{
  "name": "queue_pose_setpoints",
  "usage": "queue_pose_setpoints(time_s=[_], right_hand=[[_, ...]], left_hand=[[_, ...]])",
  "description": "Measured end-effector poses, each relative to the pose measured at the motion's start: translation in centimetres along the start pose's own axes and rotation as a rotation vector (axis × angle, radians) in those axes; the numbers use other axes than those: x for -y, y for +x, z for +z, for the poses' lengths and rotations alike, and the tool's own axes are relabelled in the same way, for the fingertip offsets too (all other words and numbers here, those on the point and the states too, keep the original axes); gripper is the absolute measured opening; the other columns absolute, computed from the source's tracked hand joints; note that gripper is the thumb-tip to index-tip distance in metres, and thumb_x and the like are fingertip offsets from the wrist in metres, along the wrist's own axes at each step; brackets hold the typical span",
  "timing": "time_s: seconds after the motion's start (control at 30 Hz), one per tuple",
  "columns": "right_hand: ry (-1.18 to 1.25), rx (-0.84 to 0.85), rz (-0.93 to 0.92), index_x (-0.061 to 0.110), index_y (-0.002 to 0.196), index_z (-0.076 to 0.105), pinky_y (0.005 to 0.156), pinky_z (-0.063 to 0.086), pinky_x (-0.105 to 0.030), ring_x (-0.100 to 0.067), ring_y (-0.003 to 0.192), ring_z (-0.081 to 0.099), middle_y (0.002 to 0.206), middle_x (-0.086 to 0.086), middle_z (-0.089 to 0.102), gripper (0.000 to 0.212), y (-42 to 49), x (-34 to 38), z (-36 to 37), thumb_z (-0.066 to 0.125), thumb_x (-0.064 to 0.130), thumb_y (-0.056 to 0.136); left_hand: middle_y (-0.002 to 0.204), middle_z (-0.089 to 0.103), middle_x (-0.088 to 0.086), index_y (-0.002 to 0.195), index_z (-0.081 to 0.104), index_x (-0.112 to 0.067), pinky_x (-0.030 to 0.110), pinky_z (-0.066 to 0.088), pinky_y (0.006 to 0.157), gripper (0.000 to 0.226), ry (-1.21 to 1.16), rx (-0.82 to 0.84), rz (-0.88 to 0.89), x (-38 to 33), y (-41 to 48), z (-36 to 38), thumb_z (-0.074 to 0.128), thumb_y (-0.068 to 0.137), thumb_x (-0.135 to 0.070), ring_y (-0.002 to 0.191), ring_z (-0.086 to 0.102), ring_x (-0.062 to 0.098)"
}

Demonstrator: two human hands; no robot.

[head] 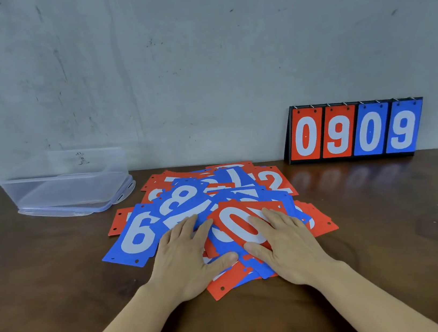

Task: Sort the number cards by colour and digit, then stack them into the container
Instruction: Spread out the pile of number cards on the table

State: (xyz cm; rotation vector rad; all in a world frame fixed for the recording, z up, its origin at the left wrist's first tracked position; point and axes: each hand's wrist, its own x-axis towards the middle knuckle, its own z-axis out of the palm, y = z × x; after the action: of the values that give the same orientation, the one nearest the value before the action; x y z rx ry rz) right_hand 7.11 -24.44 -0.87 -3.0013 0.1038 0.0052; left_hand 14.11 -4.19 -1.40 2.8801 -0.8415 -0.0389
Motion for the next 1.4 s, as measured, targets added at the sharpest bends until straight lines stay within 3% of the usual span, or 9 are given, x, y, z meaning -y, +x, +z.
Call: queue_pose_setpoints(time_s=[0.13, 0.33, 0.53, 0.7, 0.77, 0.93, 1.1, 1.27, 1.4], right_hand=[[0.004, -0.028, 0.021, 0.035, 0.153, 0.014, 0.119, 0.006, -0.036, -0.015, 0.149, 0.007, 0.162, 0.005, 0.009, 0.103, 2.5, -0.1, 0.0, -0.007, 0.079, 0.062], [-0.001, -0.054, 0.032, 0.035, 0.152, 0.018, 0.119, 0.007, -0.035, -0.015, 0.148, 0.011, 0.161, 0.005, 0.012, 0.093, 4.8, -0.5, 0.3, 0.002, 0.077, 0.071], [0.043, -0.098, 0.043, 0.036, 0.152, 0.017, 0.119, 0.003, -0.036, -0.015, 0.148, 0.01, 0.161, 0.004, 0.011, 0.121, 5.6, -0.9, 0.2, -0.021, 0.091, 0.051], [0.102, 0.035, -0.088, 0.041, 0.152, -0.002, 0.118, -0.013, -0.039, -0.007, 0.146, -0.018, 0.161, 0.008, -0.012, 0.11, 3.1, -1.0, 0.1, 0.027, 0.094, 0.06], [0.093, 0.07, -0.055, 0.042, 0.152, -0.006, 0.117, -0.017, -0.04, -0.007, 0.144, -0.024, 0.16, 0.007, -0.017, 0.112, 3.1, -1.8, 0.1, 0.033, 0.093, 0.06], [0.117, 0.037, 0.018, 0.04, 0.152, -0.006, 0.117, -0.014, -0.045, -0.014, 0.146, -0.02, 0.161, 0.001, -0.015, 0.125, 5.2, -3.6, -0.1, 0.027, 0.101, 0.047], [0.127, 0.022, 0.016, 0.038, 0.153, 0.002, 0.118, -0.01, -0.046, -0.015, 0.148, -0.012, 0.162, 0.001, -0.007, 0.134, 6.1, -4.8, -0.6, 0.022, 0.105, 0.039], [0.157, 0.035, 0.068, 0.036, 0.153, 0.007, 0.119, -0.004, -0.044, -0.017, 0.149, -0.004, 0.163, 0.002, 0.0, 0.116, 6.1, -5.5, -1.0, 0.045, 0.089, 0.057], [0.172, -0.002, 0.031, 0.038, 0.153, 0.005, 0.118, -0.007, -0.044, -0.015, 0.149, -0.007, 0.162, 0.004, -0.004, 0.117, 5.4, -5.0, -0.4, 0.035, 0.097, 0.056]], left_hand=[[0.162, 0.007, -0.006, 0.154, 0.009, -0.037, 0.036, 0.01, 0.119, 0.102, -0.013, -0.026, 0.002, 1.2, 2.4, -0.2, 0.019, 0.067, -0.089, 0.149, 0.007, 0.016], [0.161, 0.013, -0.006, 0.153, 0.013, -0.037, 0.039, 0.014, 0.119, 0.105, -0.015, -0.055, 0.01, 2.3, 4.8, -0.1, 0.02, 0.064, -0.093, 0.148, 0.014, 0.017], [0.162, 0.01, -0.003, 0.153, 0.013, -0.038, 0.044, 0.009, 0.119, 0.118, 0.023, -0.115, -0.012, 2.4, 5.6, -0.3, 0.006, 0.052, -0.098, 0.148, 0.01, 0.02], [0.16, -0.018, -0.009, 0.149, -0.004, -0.05, 0.051, -0.016, 0.117, 0.109, 0.022, 0.023, 0.099, 2.3, 3.1, -0.1, 0.029, 0.057, -0.099, 0.146, -0.023, 0.015], [0.16, -0.02, -0.008, 0.149, -0.007, -0.051, 0.054, -0.018, 0.115, 0.111, 0.033, 0.012, 0.086, 2.9, 3.2, -0.1, 0.029, 0.056, -0.1, 0.145, -0.025, 0.015], [0.161, -0.015, -0.007, 0.15, -0.004, -0.048, 0.057, -0.018, 0.113, 0.112, 0.051, -0.139, 0.077, 3.5, 4.8, -0.4, 0.03, 0.056, -0.099, 0.147, -0.02, 0.014], [0.162, -0.01, -0.009, 0.152, 0.003, -0.044, 0.054, -0.015, 0.113, 0.114, -0.027, -0.166, 0.064, 3.2, 5.7, -0.4, 0.03, 0.055, -0.098, 0.149, -0.012, 0.013], [0.163, -0.003, -0.008, 0.152, 0.009, -0.042, 0.055, -0.011, 0.116, 0.111, -0.056, -0.147, 0.017, 2.5, 5.8, -0.1, 0.033, 0.057, -0.094, 0.149, -0.006, 0.014], [0.163, -0.002, -0.007, 0.152, 0.009, -0.042, 0.056, -0.01, 0.116, 0.119, -0.032, -0.13, 0.002, 2.3, 5.7, 0.0, 0.021, 0.05, -0.1, 0.15, -0.005, 0.016]])
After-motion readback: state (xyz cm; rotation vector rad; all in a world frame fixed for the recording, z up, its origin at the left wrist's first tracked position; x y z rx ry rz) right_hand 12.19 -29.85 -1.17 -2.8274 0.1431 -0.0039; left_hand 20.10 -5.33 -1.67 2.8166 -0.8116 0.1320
